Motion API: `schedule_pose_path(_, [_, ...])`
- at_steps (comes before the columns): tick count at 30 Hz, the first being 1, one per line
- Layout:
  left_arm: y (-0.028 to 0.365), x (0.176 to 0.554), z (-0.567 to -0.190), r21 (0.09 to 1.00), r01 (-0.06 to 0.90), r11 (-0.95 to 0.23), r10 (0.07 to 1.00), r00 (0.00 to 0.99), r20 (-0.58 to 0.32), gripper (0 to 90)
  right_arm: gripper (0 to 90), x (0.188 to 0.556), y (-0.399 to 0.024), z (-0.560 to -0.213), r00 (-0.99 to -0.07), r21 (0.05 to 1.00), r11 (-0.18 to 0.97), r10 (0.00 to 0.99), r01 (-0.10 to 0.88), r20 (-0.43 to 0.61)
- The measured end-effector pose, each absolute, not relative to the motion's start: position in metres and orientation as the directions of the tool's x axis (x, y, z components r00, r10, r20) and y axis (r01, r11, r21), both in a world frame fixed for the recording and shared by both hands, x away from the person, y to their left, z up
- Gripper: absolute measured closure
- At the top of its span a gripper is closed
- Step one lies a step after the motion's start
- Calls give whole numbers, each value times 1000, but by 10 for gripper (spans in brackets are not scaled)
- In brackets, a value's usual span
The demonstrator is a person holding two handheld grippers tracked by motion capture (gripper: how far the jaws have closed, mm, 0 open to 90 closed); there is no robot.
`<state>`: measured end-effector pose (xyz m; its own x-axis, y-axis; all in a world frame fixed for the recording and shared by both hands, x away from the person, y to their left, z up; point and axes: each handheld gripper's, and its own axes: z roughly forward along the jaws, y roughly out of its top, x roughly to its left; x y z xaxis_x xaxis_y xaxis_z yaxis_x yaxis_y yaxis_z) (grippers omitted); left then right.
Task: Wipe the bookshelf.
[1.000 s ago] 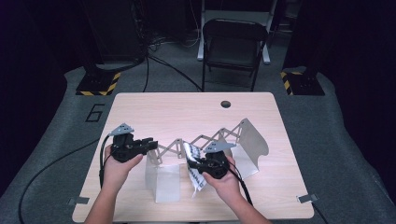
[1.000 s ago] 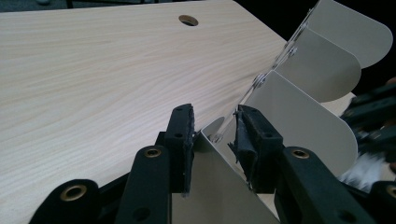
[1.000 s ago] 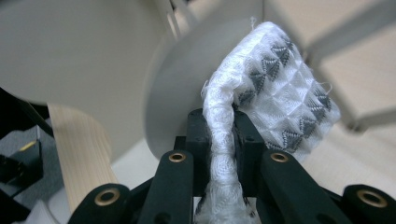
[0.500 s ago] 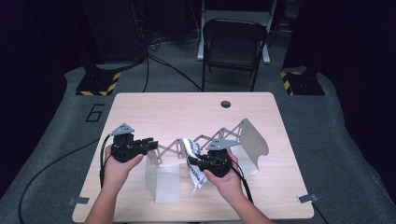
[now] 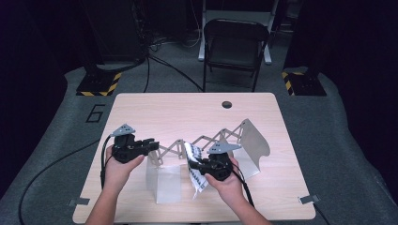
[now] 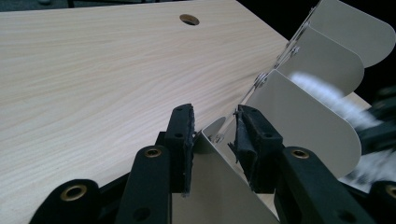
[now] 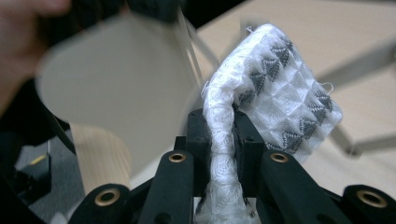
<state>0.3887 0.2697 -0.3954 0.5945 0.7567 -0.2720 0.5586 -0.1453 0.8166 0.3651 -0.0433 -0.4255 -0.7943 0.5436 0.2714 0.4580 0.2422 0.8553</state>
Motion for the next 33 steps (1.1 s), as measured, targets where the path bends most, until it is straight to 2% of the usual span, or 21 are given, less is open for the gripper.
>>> schedule_pose_path(4, [269,389,-396,821,554,-136,760,590,-272,666,798,363,-43,-415,-805,872,238,539,428,248])
schedule_pose_path(11, [269,389,-396,819,557,-135,759,590,-276,666,797,361,-38,-461,-775,802,289,553,523,306])
schedule_pose_path(15, [270,389,-396,815,562,-139,755,592,-280,666,797,357,-38,-467,-769,786,303,557,540,314])
schedule_pose_path(22, [270,389,-396,815,562,-138,757,591,-279,666,797,356,-46,-442,-772,817,230,530,529,350])
schedule_pose_path(28, [269,389,-396,815,563,-135,758,588,-281,663,797,351,-49,-399,-809,875,179,497,449,314])
schedule_pose_path(33, [269,390,-396,814,564,-138,757,590,-281,662,797,350,-42,-381,-829,897,176,484,405,279])
